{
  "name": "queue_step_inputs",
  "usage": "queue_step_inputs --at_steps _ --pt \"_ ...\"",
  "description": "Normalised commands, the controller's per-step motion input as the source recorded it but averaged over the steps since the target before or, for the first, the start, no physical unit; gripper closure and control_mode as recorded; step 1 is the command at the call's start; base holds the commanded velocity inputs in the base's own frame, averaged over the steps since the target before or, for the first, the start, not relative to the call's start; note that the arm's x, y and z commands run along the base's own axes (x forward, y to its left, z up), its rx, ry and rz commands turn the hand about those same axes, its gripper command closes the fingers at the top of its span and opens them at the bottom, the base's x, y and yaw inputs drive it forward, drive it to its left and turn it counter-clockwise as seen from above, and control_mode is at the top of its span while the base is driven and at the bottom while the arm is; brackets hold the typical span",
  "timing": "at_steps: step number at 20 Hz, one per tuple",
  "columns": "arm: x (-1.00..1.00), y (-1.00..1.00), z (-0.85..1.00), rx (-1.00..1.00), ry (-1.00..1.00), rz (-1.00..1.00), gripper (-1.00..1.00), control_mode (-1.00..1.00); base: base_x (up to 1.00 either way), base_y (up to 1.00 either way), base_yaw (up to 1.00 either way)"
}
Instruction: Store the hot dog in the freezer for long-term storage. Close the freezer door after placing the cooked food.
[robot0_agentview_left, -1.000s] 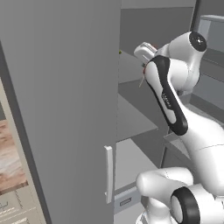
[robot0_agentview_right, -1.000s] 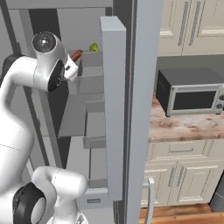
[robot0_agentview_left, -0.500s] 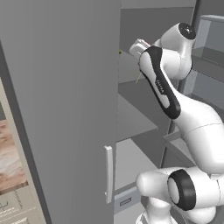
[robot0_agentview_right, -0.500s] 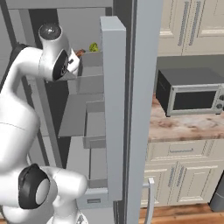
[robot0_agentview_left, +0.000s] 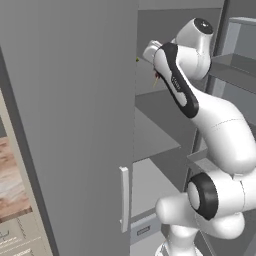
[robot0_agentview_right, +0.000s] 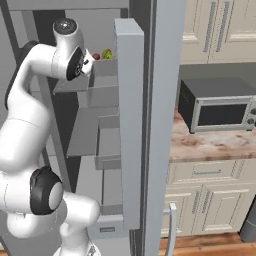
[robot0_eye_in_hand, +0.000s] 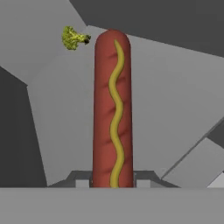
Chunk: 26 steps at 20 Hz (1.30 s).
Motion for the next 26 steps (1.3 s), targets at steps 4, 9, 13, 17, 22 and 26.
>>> queue_step_inputs --at_steps 4,9,13,17,22,26 --pt "0.35 0.01 -0.09 -0.04 0.0 0.08 1.0 -1.0 0.0 0.0 0.0" --pt "0.26 0.0 -0.25 -0.05 0.0 0.09 1.0 -1.0 0.0 0.0 0.0" --pt "0.17 0.01 -0.08 -0.07 0.0 0.08 1.0 -1.0 0.0 0.0 0.0" --pt "0.15 0.0 0.0 -0.08 0.0 0.07 1.0 -1.0 0.0 0.0 0.0" --pt "0.1 0.01 -0.06 -0.1 0.0 0.05 1.0 -1.0 0.0 0.0 0.0" --pt "0.12 0.0 -0.18 -0.11 0.0 0.05 1.0 -1.0 0.0 0.0 0.0"
